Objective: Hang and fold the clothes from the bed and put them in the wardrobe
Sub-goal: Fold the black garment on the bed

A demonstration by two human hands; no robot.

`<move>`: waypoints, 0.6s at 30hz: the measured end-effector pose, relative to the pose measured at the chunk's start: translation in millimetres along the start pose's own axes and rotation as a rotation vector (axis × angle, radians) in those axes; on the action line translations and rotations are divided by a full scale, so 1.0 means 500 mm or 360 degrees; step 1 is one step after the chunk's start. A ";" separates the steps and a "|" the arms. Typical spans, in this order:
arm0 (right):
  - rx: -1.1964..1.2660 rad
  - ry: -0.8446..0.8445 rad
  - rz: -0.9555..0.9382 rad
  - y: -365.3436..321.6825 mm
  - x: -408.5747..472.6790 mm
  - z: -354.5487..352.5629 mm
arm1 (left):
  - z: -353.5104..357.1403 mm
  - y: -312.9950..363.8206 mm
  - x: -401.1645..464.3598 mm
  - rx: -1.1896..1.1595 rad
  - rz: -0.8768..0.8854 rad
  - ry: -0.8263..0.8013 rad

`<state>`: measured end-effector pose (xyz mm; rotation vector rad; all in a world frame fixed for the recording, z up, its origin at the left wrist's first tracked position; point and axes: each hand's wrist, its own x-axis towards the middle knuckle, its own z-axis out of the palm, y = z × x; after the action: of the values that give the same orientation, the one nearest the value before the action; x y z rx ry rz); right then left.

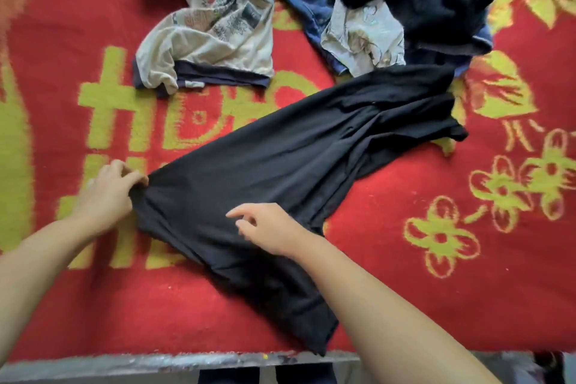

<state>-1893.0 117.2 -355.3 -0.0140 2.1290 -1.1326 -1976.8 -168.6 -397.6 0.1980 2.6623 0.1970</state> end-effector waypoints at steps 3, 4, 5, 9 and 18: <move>0.0359 0.0647 0.0342 0.099 -0.052 -0.172 | -0.040 0.103 0.011 0.0081 0.0123 0.0170; 0.0439 0.0834 0.0478 0.143 -0.072 -0.230 | -0.052 0.162 0.010 0.0033 0.0212 0.0246; 0.0503 0.0994 0.0606 0.190 -0.092 -0.286 | -0.057 0.231 0.007 -0.0038 0.0348 0.0296; 0.0889 0.1489 0.0882 0.351 -0.156 -0.470 | -0.006 0.550 -0.011 -0.0253 0.0820 0.0002; -0.0523 0.1121 0.0805 0.460 -0.124 -0.661 | 0.104 0.812 0.069 -0.0385 -0.0027 0.0163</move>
<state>-1973.0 516.3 -367.5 0.8319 2.6781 -0.5078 -1940.5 240.6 -388.6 0.0889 2.7100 0.5330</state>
